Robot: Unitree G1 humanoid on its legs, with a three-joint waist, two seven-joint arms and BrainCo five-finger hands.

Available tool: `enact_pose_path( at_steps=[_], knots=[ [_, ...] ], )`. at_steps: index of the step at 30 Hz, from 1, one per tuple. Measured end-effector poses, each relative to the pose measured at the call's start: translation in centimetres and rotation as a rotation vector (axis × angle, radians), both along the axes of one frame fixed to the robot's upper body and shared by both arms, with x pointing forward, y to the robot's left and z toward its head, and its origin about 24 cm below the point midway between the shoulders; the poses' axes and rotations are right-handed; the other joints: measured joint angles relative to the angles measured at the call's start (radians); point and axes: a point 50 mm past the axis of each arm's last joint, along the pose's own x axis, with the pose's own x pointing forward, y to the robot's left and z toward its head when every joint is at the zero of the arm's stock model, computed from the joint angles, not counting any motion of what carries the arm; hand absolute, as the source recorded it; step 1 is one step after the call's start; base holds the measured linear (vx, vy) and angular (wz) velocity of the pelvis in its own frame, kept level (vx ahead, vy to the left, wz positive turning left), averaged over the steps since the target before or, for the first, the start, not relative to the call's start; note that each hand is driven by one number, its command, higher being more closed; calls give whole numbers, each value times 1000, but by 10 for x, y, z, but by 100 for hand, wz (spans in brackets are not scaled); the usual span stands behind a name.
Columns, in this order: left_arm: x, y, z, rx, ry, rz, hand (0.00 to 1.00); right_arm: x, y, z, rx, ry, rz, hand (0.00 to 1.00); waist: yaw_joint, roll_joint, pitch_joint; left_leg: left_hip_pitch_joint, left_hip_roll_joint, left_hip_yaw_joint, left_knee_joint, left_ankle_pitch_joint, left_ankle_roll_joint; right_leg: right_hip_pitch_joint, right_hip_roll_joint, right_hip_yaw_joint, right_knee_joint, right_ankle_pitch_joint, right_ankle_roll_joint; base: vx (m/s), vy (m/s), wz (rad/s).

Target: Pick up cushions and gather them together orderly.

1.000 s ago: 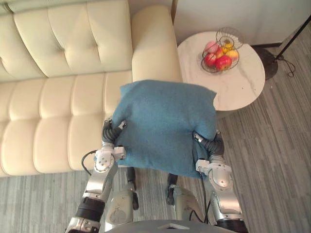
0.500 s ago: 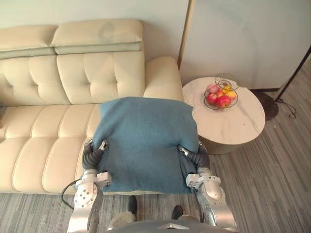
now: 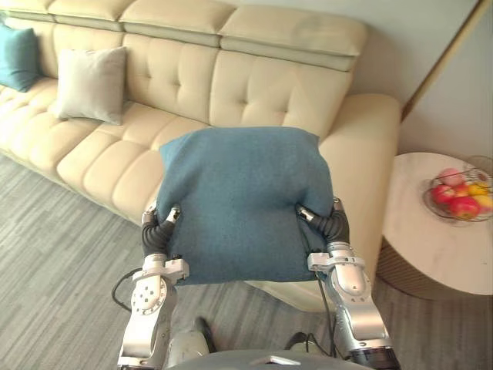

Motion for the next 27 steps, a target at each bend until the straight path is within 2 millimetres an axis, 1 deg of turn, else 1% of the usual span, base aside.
enact_pose_path(
  at_steps=[1, 2, 3, 4, 5, 6, 7, 8, 9, 10, 11, 12, 13, 14, 15, 16, 17, 18, 19, 20, 21, 22, 23, 24, 25, 26, 27],
  knots=[
    [2, 3, 0, 19, 0, -2, 100, 0, 2, -4, 5, 13, -7, 100, 1, -21, 9, -12, -20, 3, 19, -16, 24, -1, -16, 24, -22, 38, -3, -58, 340, 17],
    [2, 6, -1, 32, 3, -2, 100, 0, 4, -7, 12, 25, -9, 100, 2, -37, 16, -20, -28, 3, 46, -28, 43, 5, -24, 35, -35, 54, -5, -85, 394, 9],
    [2, 10, -6, 54, 25, 3, 100, -1, 9, -11, 40, 46, -14, 100, 2, -59, 20, -41, -37, 1, 107, -65, 69, 13, -40, 45, -43, 77, -7, -85, 367, 8],
    [1, 12, -11, 62, 49, 6, 100, -2, 11, -14, 44, 61, -18, 100, 4, -69, 24, -46, -44, -1, 138, -88, 85, 10, -57, 60, -21, 89, -19, -108, 418, 6],
    [1, 12, -14, 66, 63, 6, 100, -4, 11, -16, 41, 71, -21, 100, 7, -71, 26, -46, -51, -6, 146, -100, 91, 1, -69, 91, 3, 89, -40, -124, 380, 20],
    [0, 12, -19, 72, 90, 4, 100, -8, 10, -23, 43, 101, -31, 100, -3, -69, 32, -42, -72, -39, 160, -123, 115, -30, -64, 242, 87, 15, -123, -103, 284, 38],
    [0, 12, -19, 75, 93, -1, 100, -10, 9, -27, 47, 117, -40, 100, -15, -69, 35, -41, -78, -57, 160, -134, 125, -39, -41, 323, 123, -43, -121, -88, 173, 73],
    [0, 11, -19, 81, 92, -15, 100, -14, 7, -31, 53, 137, -48, 100, -31, -74, 43, -33, -92, -88, 156, -137, 133, -49, 31, 448, 176, -128, -95, -57, 91, 75],
    [-1, 11, -20, 93, 96, -25, 100, -16, 6, -33, 53, 146, -50, 100, -35, -85, 54, -11, -111, -102, 141, -135, 136, -51, 86, 501, 195, -175, -84, -57, 66, 65],
    [-2, 11, -21, 101, 104, -30, 100, -17, 6, -34, 53, 153, -45, 100, -37, -89, 53, -1, -123, -104, 131, -135, 136, -58, 117, 511, 193, -201, -79, -29, 39, 35],
    [-3, 11, -22, 102, 108, -35, 100, -17, 6, -34, 51, 151, -41, 100, -37, -96, 52, 4, -132, -106, 124, -135, 136, -69, 151, 515, 182, -217, -72, -8, 12, 22],
    [-3, 10, -23, 100, 111, -39, 100, -17, 6, -34, 51, 151, -41, 100, -42, -92, 54, 4, -133, -109, 122, -135, 136, -71, 164, 529, 181, -222, -76, 29, 8, 12],
    [-4, 10, -23, 103, 111, -43, 100, -17, 6, -34, 57, 150, -32, 100, -41, -91, 55, 6, -137, -109, 105, -133, 138, -79, 171, 535, 169, -224, -78, 38, -8, -1],
    [-4, 11, -23, 107, 112, -43, 100, -17, 6, -34, 59, 150, -27, 100, -39, -90, 56, 7, -134, -115, 92, -125, 152, -92, 180, 534, 174, -232, -83, 33, -7, -15],
    [-4, 11, -23, 109, 114, -43, 100, -17, 7, -34, 63, 150, -27, 100, -37, -89, 57, 7, -131, -119, 88, -122, 156, -105, 189, 532, 183, -242, -87, 25, -68, -35],
    [-4, 11, -23, 117, 122, -46, 100, -17, 8, -34, 70, 153, -29, 100, -38, -86, 59, 12, -118, -130, 74, -118, 158, -142, 222, 530, 185, -246, -84, 27, -72, -28],
    [-3, 11, -23, 124, 123, -49, 100, -18, 7, -35, 71, 155, -33, 100, -45, -85, 61, 20, -115, -136, 60, -113, 153, -159, 235, 517, 179, -241, -85, 102, -151, -11],
    [-3, 10, -23, 134, 123, -56, 100, -19, 6, -36, 74, 160, -36, 100, -65, -89, 63, 37, -118, -143, 36, -102, 138, -171, 239, 499, 153, -217, -78, 164, -160, 35],
    [-3, 6, -22, 138, 117, -79, 100, -25, 3, -39, 92, 175, -44, 100, -90, -97, 64, 54, -133, -162, 25, -102, 116, -168, 233, 498, 116, -159, -92, 189, -171, 46],
    [-3, 4, -22, 142, 114, -87, 100, -27, 2, -41, 93, 182, -48, 100, -94, -98, 63, 61, -137, -166, 26, -107, 106, -156, 230, 495, 116, -137, -101, 234, -164, 44],
    [-3, 0, -20, 146, 106, -102, 100, -32, -2, -41, 84, 190, -52, 100, -93, -84, 66, 69, -132, -182, 33, -117, 86, -149, 229, 475, 137, -144, -112, 212, -136, 23],
    [-3, -2, -18, 145, 98, -108, 100, -34, -3, -40, 82, 187, -55, 100, -94, -76, 66, 69, -127, -188, 39, -123, 77, -147, 229, 465, 147, -154, -108, 279, -175, 29],
    [-5, -4, -12, 137, 70, -109, 100, -40, -4, -35, 96, 167, -61, 100, -96, -58, 67, 68, -107, -194, 61, -142, 53, -148, 232, 440, 176, -191, -113, 278, -171, 26],
    [-7, -5, -8, 127, 53, -103, 100, -41, -4, -29, 94, 146, -60, 100, -97, -44, 67, 65, -81, -185, 95, -156, 33, -137, 245, 428, 181, -207, -114, 285, -172, 22],
    [-8, -6, -6, 119, 46, -100, 100, -41, -4, -26, 90, 131, -59, 100, -96, -36, 69, 62, -65, -180, 136, -164, 21, -127, 256, 425, 178, -211, -114, 293, -138, -3],
    [-10, -7, -4, 96, 37, -88, 100, -42, -5, -16, 77, 94, -52, 100, -87, -19, 71, 54, -21, -171, 257, -191, -11, -88, 284, 422, 166, -217, -118, 297, -104, -18],
    [-12, -7, -3, 82, 34, -77, 100, -44, -5, -9, 64, 66, -44, 100, -81, -12, 69, 26, 11, -154, 366, -181, -20, -61, 295, 415, 157, -217, -118, 283, -75, -22]
  ],
)
